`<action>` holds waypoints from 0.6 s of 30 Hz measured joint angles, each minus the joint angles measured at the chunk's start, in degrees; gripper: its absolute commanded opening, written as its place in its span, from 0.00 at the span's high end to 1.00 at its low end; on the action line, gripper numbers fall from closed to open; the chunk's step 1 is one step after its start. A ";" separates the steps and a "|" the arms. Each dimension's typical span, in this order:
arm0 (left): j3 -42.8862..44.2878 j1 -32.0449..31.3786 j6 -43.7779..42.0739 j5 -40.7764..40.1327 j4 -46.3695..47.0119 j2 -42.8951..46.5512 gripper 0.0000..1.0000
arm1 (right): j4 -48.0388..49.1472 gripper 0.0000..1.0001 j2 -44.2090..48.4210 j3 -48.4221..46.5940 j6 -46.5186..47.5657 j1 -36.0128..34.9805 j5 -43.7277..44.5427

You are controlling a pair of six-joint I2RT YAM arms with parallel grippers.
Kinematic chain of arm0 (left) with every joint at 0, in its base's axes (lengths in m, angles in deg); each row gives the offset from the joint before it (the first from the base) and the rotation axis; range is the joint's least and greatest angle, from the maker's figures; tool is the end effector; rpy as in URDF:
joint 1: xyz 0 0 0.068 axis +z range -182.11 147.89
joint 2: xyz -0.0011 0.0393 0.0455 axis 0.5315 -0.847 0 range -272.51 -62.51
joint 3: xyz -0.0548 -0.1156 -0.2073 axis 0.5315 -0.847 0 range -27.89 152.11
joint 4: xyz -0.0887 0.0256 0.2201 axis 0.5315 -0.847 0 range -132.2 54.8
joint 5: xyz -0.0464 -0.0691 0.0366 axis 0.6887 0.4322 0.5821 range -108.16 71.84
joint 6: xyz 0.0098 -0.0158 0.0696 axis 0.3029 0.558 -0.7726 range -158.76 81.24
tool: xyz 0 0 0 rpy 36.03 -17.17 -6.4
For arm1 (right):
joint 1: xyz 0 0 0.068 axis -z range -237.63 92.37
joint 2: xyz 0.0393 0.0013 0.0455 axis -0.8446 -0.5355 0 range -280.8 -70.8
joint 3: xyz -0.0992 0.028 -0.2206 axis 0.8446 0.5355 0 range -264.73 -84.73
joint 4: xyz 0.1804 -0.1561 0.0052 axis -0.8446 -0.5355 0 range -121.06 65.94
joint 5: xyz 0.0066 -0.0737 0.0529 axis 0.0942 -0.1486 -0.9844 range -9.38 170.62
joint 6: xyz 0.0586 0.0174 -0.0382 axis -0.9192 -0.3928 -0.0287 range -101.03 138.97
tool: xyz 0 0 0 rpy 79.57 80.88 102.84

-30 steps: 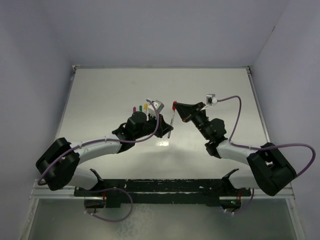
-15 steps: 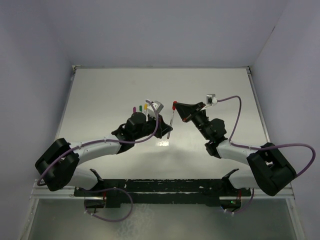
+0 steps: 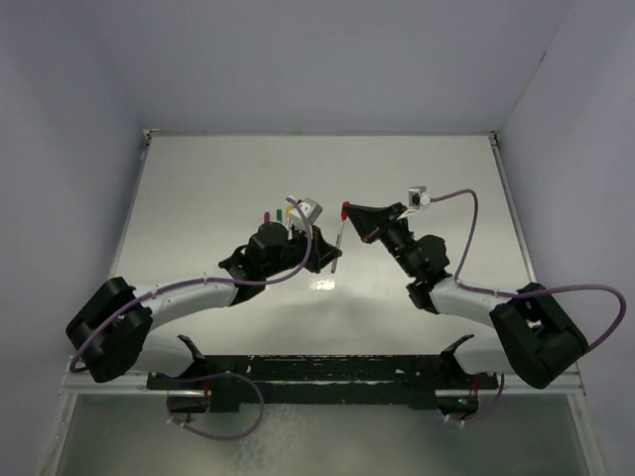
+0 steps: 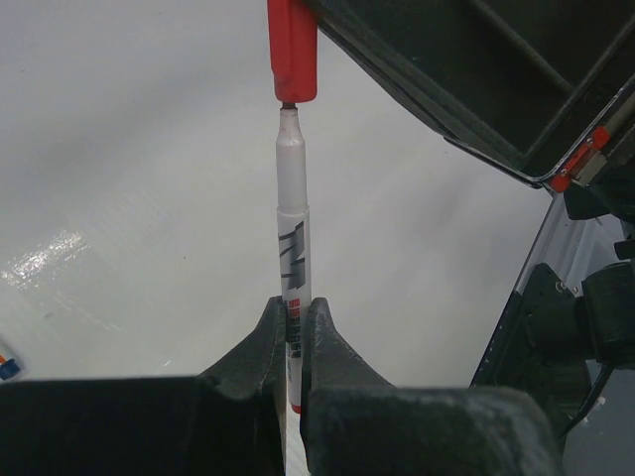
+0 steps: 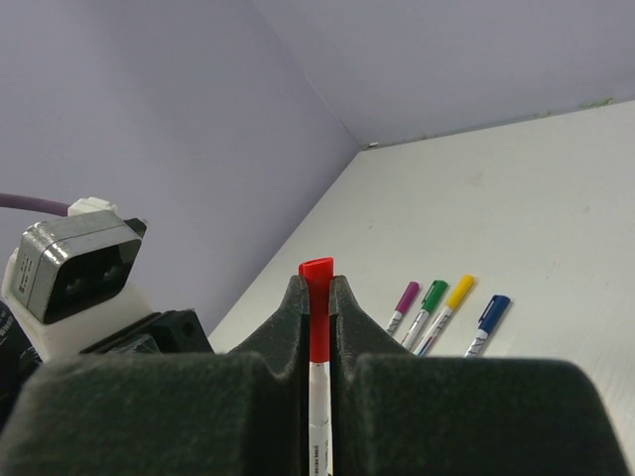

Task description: Insert the pens into the pen caps

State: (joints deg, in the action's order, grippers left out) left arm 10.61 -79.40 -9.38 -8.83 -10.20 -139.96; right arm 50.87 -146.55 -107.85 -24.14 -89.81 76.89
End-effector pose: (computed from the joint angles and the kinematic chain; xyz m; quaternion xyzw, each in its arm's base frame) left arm 0.2014 -0.2324 0.2177 0.1717 0.7678 -0.4310 0.4418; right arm 0.2243 0.1458 0.2518 0.0261 0.5567 0.5214 0.6462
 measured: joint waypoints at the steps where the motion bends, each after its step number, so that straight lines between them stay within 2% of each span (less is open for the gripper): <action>1: 0.00 0.00 0.00 -0.15 -0.04 0.00 1.00 | -0.02 1.00 0.00 0.00 0.00 0.00 -0.20; 18: 0.09 0.07 -0.02 -1.90 -0.20 0.00 1.00 | 0.92 1.00 -3.10 0.00 -0.79 -0.83 -2.34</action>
State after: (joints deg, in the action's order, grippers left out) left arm 10.69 -79.33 -9.40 -10.73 -10.40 -139.96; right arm 51.79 -149.65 -107.85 -24.93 -90.64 74.56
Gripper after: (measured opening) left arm 0.030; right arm 0.028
